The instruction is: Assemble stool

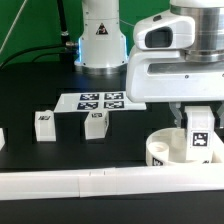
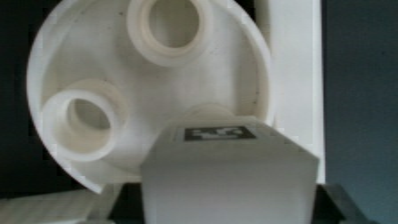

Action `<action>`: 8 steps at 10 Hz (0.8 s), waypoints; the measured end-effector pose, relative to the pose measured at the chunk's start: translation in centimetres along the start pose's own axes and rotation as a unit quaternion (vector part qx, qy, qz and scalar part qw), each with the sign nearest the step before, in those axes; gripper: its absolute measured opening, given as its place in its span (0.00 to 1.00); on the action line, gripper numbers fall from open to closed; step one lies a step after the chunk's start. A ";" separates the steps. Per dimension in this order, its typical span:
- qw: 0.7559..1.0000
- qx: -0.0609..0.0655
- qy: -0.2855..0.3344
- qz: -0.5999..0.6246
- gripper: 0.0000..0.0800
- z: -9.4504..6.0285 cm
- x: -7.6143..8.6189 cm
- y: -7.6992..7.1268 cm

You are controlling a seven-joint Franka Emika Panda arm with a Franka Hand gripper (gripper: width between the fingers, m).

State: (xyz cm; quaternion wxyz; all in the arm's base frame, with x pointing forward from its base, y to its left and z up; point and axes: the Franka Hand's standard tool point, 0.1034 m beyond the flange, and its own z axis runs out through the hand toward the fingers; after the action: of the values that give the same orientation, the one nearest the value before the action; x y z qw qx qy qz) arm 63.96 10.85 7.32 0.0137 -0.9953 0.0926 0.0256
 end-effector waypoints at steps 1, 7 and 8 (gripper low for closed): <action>0.996 0.013 0.002 0.092 0.42 0.0 0.0 0.1; 0.884 0.081 -0.032 0.459 0.42 -0.1 0.1 0.3; 0.872 0.080 -0.034 0.481 0.42 -0.1 0.1 0.2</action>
Offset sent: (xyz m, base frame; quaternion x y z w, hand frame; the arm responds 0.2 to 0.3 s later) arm 0.0066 0.0101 -0.0004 0.1224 -0.0289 0.4471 0.8856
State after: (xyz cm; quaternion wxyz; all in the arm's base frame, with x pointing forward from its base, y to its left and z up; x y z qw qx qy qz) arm 64.00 10.64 7.36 0.0826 -0.8216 0.5613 0.0554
